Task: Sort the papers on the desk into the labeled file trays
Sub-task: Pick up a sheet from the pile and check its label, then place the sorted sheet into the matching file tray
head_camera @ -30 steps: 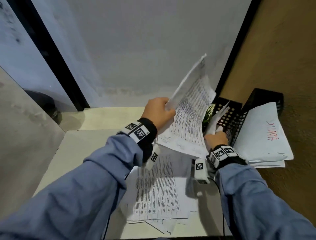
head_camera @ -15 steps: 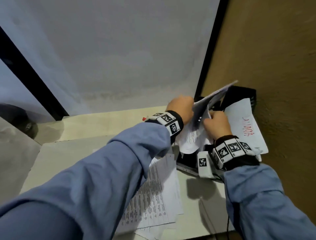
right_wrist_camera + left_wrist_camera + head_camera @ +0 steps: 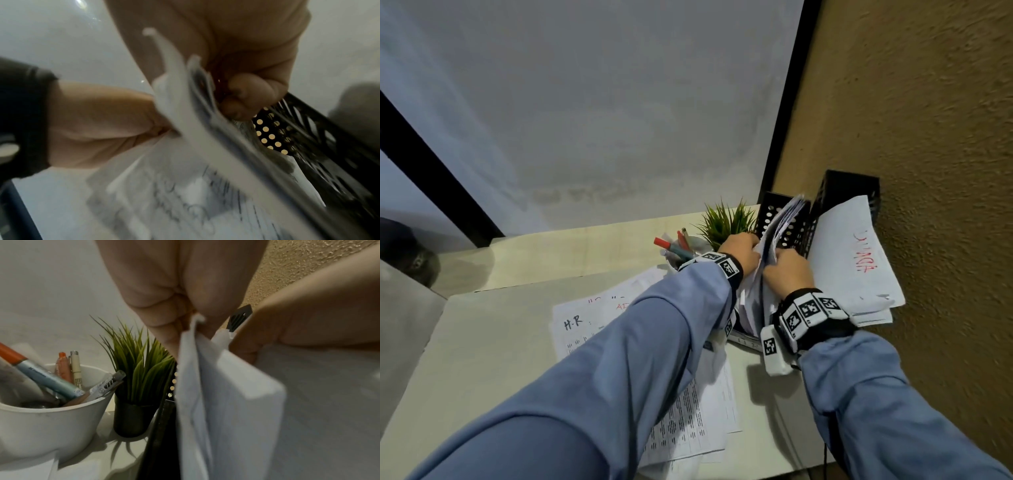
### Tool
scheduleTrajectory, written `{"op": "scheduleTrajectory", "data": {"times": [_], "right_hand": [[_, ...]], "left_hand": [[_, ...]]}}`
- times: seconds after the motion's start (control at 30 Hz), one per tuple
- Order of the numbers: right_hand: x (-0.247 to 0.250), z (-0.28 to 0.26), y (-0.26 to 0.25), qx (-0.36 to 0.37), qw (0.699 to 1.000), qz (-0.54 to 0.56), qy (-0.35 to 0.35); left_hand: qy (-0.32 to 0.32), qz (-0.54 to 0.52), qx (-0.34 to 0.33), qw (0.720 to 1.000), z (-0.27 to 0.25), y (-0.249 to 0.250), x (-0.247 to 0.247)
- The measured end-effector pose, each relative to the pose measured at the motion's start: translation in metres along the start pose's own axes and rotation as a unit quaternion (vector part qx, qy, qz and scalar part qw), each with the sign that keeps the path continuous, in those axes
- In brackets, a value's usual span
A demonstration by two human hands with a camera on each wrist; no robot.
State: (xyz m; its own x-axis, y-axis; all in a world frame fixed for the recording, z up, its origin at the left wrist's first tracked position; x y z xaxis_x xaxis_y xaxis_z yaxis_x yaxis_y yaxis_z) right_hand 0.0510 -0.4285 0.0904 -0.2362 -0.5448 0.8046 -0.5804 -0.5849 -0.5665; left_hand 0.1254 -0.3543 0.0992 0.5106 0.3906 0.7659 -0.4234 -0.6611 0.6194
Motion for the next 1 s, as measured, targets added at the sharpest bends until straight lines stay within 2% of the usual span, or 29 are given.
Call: {"op": "scheduleTrajectory", "data": {"times": [0.17, 0.23, 0.3, 0.33, 0.4, 0.5, 0.6, 0.67, 0.77, 0.87, 1.0], "right_hand": [[-0.001, -0.007, -0.020, 0.040, 0.999, 0.005, 0.019], [0.004, -0.027, -0.038, 0.106, 0.991, 0.064, 0.055], [0.002, -0.058, -0.063, 0.215, 0.965, 0.136, 0.062], [-0.007, -0.073, -0.073, 0.262, 0.953, 0.144, 0.044], [-0.039, -0.093, -0.079, 0.302, 0.945, 0.127, -0.016], [-0.110, -0.102, -0.060, 0.256, 0.955, 0.075, -0.131], [-0.168, -0.098, -0.023, 0.164, 0.971, -0.024, -0.173], [-0.188, -0.094, -0.001, 0.097, 0.979, -0.037, -0.173], [-0.204, -0.094, 0.016, 0.046, 0.985, -0.059, -0.158], [-0.209, -0.096, 0.032, -0.037, 0.991, -0.018, -0.128], [-0.210, -0.100, 0.041, -0.075, 0.988, 0.074, -0.112]], "left_hand": [[0.068, -0.073, -0.019, 0.995, -0.011, -0.002, 0.021], [0.097, -0.123, -0.016, 0.988, -0.027, -0.019, 0.035], [0.114, -0.150, 0.015, 0.982, -0.046, -0.061, 0.040], [0.127, -0.144, 0.040, 0.981, -0.056, -0.089, 0.042], [0.140, -0.099, 0.128, 0.977, -0.082, -0.157, 0.037], [0.096, -0.027, 0.309, 0.946, -0.143, -0.258, 0.017], [0.053, 0.007, 0.405, 0.913, -0.202, -0.311, -0.003], [0.070, -0.001, 0.421, 0.904, -0.224, -0.322, -0.013], [0.134, -0.048, 0.409, 0.901, -0.242, -0.318, -0.022], [0.168, -0.114, 0.401, 0.893, -0.250, -0.315, -0.031], [0.187, -0.177, 0.393, 0.883, -0.256, -0.312, -0.041]]}}
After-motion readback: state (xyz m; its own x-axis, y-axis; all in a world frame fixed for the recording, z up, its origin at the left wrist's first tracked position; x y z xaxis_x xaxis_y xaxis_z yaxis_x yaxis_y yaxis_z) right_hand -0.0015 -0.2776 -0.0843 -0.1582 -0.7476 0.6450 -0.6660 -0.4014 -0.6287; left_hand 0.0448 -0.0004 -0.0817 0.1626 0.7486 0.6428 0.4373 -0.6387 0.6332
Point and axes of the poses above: each hand's wrist, its own z-axis towards the middle knuckle, its own x-axis out of the back of the hand, y = z × x, the point moved 9 cm from there along z, towards the middle knuckle, and after that the axes turned 1 degree about -z, right-handed, at the moved point
